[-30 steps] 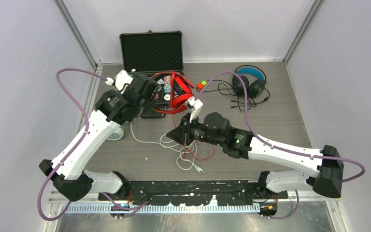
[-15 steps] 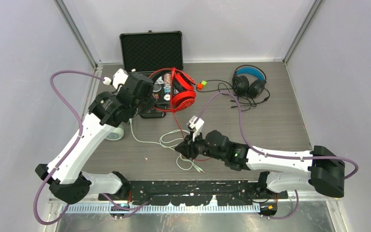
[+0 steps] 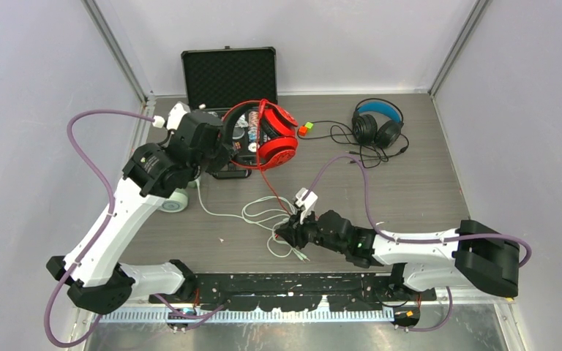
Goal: Wrap the headphones
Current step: Wrap the headphones cable around the headphones.
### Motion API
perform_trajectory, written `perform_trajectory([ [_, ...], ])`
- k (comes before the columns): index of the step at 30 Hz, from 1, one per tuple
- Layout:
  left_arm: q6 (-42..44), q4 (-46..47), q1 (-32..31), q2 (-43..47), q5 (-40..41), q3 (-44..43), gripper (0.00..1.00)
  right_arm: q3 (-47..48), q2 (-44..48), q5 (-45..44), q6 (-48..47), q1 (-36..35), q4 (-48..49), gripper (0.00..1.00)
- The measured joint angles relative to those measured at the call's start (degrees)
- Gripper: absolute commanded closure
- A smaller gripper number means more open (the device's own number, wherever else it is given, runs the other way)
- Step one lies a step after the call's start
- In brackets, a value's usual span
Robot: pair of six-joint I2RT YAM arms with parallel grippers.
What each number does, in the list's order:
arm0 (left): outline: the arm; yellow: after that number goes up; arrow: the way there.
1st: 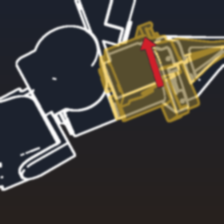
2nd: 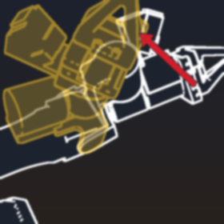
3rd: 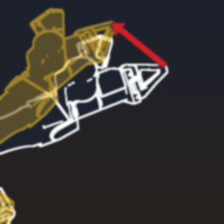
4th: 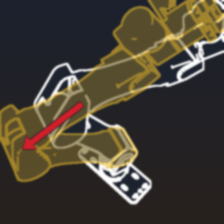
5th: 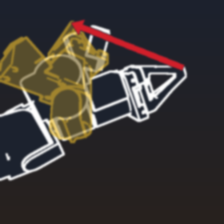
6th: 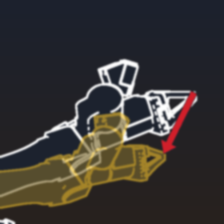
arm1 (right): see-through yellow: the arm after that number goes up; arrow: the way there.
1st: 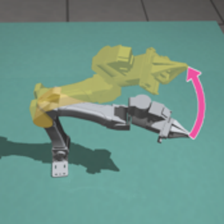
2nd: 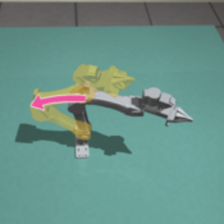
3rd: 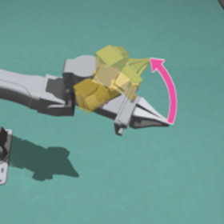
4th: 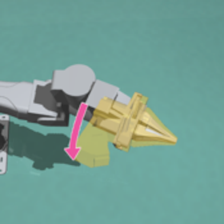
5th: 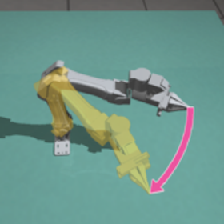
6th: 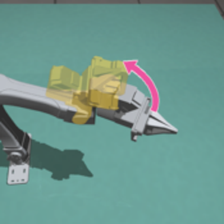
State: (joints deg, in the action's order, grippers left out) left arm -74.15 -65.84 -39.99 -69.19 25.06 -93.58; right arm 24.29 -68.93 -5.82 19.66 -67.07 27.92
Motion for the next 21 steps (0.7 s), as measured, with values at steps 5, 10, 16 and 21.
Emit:
perform_trajectory([
  [5, 3.4, 0.5, 0.0, 0.2, -2.3, -1.6, 1.00, -3.5, 0.3, -3.7, 0.3, 0.0, 2.9, 0.95],
  [10, 10.2, 7.5, 0.0, 3.5, -8.6, 0.9, 1.00, -4.2, 4.7, -6.2, 0.3, 1.6, 1.8, 1.00],
  [16, 19.5, 14.7, 0.0, 10.3, -18.1, 6.9, 1.00, -1.0, 10.9, -4.3, 0.4, 7.5, -3.0, 0.99],
  [21, 28.4, 14.8, 0.0, 10.1, -24.7, 6.7, 1.00, 3.7, 12.5, 2.1, 1.8, 15.3, -8.8, 1.00],
])
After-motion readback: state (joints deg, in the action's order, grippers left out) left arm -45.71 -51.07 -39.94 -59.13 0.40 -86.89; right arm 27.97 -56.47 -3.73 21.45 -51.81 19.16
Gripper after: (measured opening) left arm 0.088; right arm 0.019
